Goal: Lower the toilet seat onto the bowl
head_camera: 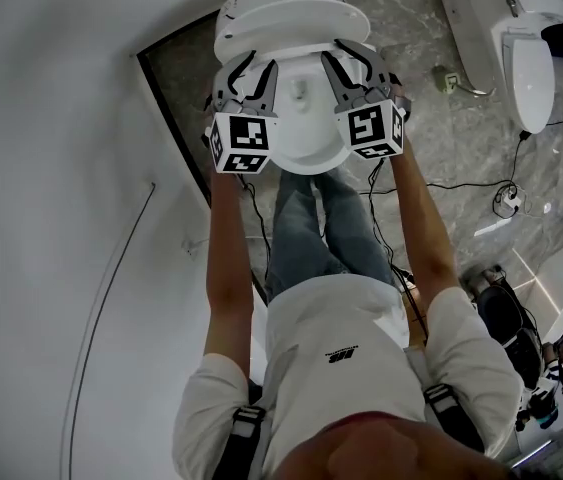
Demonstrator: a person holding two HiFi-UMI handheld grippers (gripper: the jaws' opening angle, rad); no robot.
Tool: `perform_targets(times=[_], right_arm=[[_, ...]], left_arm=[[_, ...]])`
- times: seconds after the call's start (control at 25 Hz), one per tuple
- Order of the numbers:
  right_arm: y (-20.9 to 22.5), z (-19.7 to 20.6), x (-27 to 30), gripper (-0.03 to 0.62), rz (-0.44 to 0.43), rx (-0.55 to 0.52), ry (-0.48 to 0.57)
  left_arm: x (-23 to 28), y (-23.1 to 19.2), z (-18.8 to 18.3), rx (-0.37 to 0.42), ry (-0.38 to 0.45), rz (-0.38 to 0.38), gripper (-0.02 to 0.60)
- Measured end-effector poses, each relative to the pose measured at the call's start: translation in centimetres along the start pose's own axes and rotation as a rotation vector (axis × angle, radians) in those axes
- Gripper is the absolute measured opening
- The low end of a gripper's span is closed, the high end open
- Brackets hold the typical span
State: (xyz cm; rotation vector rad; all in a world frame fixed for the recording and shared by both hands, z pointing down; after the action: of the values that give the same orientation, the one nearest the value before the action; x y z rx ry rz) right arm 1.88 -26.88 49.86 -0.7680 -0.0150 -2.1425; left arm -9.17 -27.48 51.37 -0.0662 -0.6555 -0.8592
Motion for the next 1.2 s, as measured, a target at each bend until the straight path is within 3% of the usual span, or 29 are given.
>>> perform_targets(times=[1.2], right_arm=[[-9.0, 2.8, -5.9, 0.117, -0.108, -0.035, 0.012]], left_arm=[[-7.2, 6.0, 5.9, -0.039, -0.060, -0.012, 0.149]])
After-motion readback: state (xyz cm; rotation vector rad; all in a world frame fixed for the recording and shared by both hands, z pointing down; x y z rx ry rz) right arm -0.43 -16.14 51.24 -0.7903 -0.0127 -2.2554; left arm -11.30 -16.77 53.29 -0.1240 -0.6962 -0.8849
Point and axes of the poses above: the fingertips, and each gripper's own axes: x forward along the fingers, y to its right, z out of its underside, the point moved 1 cm from there along -x, backward along the fingers, and after that the axes turned 6 degrees about -z, right-handed, at the moved point
